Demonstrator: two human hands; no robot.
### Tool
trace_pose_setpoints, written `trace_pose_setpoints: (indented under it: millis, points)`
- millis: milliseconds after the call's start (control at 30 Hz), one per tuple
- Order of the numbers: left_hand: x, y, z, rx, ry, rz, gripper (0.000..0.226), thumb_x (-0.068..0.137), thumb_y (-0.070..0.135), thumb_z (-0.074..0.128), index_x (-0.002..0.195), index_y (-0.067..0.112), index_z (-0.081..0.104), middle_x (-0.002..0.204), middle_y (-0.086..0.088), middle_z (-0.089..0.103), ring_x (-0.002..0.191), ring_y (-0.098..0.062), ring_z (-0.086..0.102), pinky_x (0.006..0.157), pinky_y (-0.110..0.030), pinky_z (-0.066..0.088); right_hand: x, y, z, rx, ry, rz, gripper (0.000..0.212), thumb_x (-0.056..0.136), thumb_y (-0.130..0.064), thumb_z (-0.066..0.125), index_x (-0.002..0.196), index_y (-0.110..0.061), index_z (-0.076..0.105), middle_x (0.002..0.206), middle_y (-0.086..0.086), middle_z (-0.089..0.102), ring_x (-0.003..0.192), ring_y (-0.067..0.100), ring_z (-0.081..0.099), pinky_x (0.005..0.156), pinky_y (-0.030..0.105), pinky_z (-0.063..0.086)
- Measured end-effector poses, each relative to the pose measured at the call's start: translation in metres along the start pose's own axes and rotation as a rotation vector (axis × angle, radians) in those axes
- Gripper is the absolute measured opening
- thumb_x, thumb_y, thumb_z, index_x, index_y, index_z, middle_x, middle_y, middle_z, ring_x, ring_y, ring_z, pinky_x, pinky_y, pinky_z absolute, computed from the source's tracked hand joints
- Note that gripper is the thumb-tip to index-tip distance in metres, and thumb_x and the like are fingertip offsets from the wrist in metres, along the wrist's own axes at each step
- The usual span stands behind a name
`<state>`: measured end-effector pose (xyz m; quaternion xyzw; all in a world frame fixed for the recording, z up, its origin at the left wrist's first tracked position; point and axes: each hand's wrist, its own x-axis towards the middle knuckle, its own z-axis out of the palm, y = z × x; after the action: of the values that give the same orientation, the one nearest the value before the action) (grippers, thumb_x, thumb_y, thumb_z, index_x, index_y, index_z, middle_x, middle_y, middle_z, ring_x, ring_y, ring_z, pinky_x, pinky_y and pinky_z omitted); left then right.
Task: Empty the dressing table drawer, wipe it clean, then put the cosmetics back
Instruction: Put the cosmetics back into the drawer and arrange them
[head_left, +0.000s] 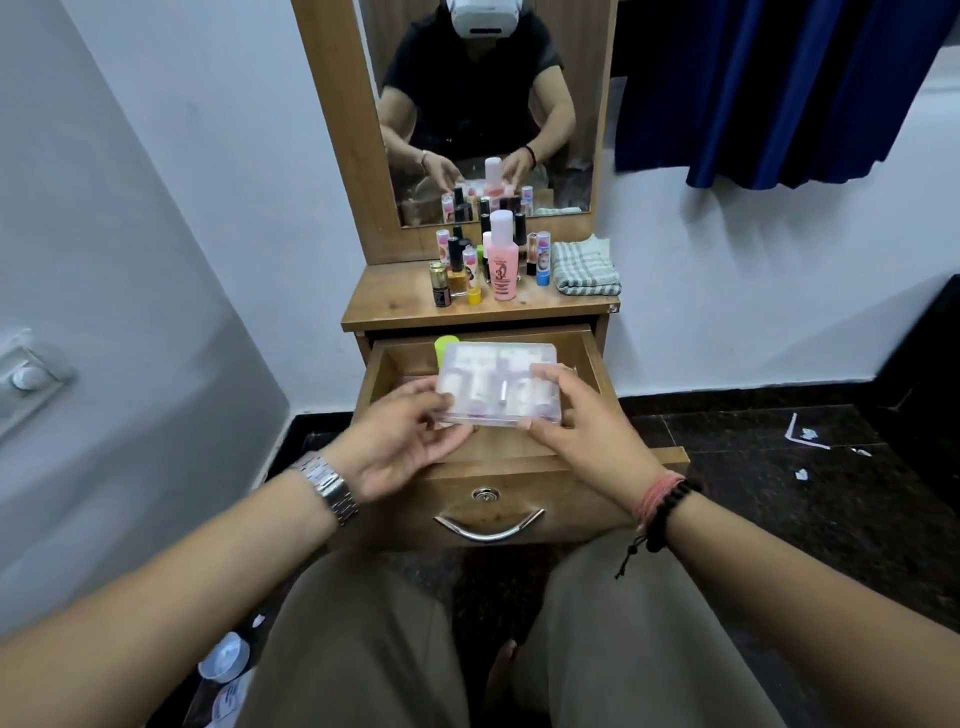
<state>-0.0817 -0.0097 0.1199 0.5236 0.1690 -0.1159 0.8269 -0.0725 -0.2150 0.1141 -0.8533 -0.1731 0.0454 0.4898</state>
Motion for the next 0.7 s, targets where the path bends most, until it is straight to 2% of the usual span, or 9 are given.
trace_pose_setpoints:
  millis: [67, 133, 233, 300, 367, 433, 500, 600, 700]
  points:
    - [0.014, 0.0, 0.012, 0.107, -0.036, -0.008, 0.038, 0.093, -0.003, 0.051, 0.129, 0.01, 0.051, 0.116, -0.015, 0.062, 0.093, -0.023, 0.064, 0.075, -0.03, 0.059, 0.009, 0.006, -0.009, -0.128, 0.047, 0.029, 0.049, 0.092, -0.019, 0.059, 0.139, -0.023, 0.045, 0.143, -0.008, 0.043, 0.12, 0.011, 0.051, 0.1, 0.018, 0.036]
    - [0.033, 0.0, 0.019, 0.323, -0.035, -0.004, 0.041, 0.094, 0.0, 0.053, 0.13, 0.017, 0.051, 0.103, -0.01, 0.066, 0.078, -0.016, 0.065, 0.067, -0.022, 0.059, 0.022, 0.016, -0.015, -0.248, 0.041, 0.071, 0.049, 0.094, -0.016, 0.056, 0.141, -0.021, 0.045, 0.15, 0.0, 0.037, 0.134, 0.018, 0.04, 0.109, 0.022, 0.028]
    - [0.062, -0.008, 0.028, 0.617, 0.002, 0.014, 0.038, 0.095, 0.01, 0.055, 0.133, 0.017, 0.051, 0.083, -0.001, 0.063, 0.056, -0.003, 0.059, 0.052, -0.012, 0.053, 0.047, 0.03, -0.015, -0.34, -0.017, 0.196, 0.046, 0.094, -0.01, 0.053, 0.14, -0.017, 0.049, 0.147, 0.008, 0.043, 0.134, 0.026, 0.042, 0.113, 0.028, 0.029]
    - [0.083, -0.015, 0.029, 0.728, 0.021, 0.047, 0.039, 0.094, 0.019, 0.059, 0.132, 0.014, 0.053, 0.084, 0.002, 0.061, 0.052, -0.001, 0.057, 0.051, -0.013, 0.051, 0.064, 0.036, -0.011, -0.409, -0.047, 0.246, 0.046, 0.092, -0.003, 0.047, 0.136, -0.016, 0.053, 0.142, 0.012, 0.048, 0.132, 0.029, 0.043, 0.112, 0.03, 0.032]
    - [0.098, -0.019, 0.027, 0.911, 0.036, 0.133, 0.045, 0.09, 0.026, 0.065, 0.132, 0.012, 0.054, 0.094, -0.001, 0.065, 0.065, -0.008, 0.062, 0.061, -0.02, 0.052, 0.077, 0.036, -0.007, -0.505, -0.078, 0.271, 0.046, 0.091, 0.0, 0.04, 0.134, -0.01, 0.053, 0.139, 0.016, 0.047, 0.13, 0.031, 0.043, 0.107, 0.033, 0.035]
    - [0.109, -0.019, 0.026, 1.247, 0.073, 0.259, 0.051, 0.087, 0.03, 0.068, 0.133, 0.015, 0.054, 0.111, -0.008, 0.067, 0.093, -0.022, 0.065, 0.076, -0.025, 0.048, 0.086, 0.034, -0.004, -0.55, -0.108, 0.315, 0.043, 0.093, -0.001, 0.037, 0.135, -0.002, 0.048, 0.14, 0.018, 0.044, 0.131, 0.032, 0.041, 0.105, 0.036, 0.037]
    - [0.115, -0.02, 0.026, 1.443, 0.101, 0.327, 0.052, 0.085, 0.033, 0.07, 0.132, 0.017, 0.056, 0.118, -0.012, 0.067, 0.107, -0.029, 0.063, 0.081, -0.028, 0.047, 0.09, 0.03, 0.0, -0.589, -0.163, 0.361, 0.04, 0.095, -0.003, 0.036, 0.134, 0.002, 0.044, 0.141, 0.019, 0.043, 0.132, 0.031, 0.041, 0.105, 0.037, 0.039]
    - [0.128, -0.022, 0.028, 1.653, 0.095, 0.335, 0.045, 0.082, 0.04, 0.07, 0.121, 0.017, 0.064, 0.114, -0.013, 0.068, 0.106, -0.031, 0.063, 0.083, -0.032, 0.048, 0.097, 0.034, 0.006, -0.619, -0.231, 0.394, 0.047, 0.097, -0.006, 0.034, 0.143, 0.001, 0.032, 0.146, 0.021, 0.037, 0.137, 0.03, 0.036, 0.109, 0.037, 0.035]
    - [0.133, -0.024, 0.028, 1.805, 0.155, 0.329, 0.043, 0.084, 0.045, 0.066, 0.113, 0.013, 0.065, 0.108, -0.015, 0.069, 0.101, -0.034, 0.063, 0.079, -0.035, 0.05, 0.097, 0.042, 0.019, -0.725, -0.321, 0.421, 0.064, 0.096, -0.016, 0.039, 0.152, -0.009, 0.009, 0.158, 0.019, 0.005, 0.144, 0.036, 0.019, 0.115, 0.045, 0.025]
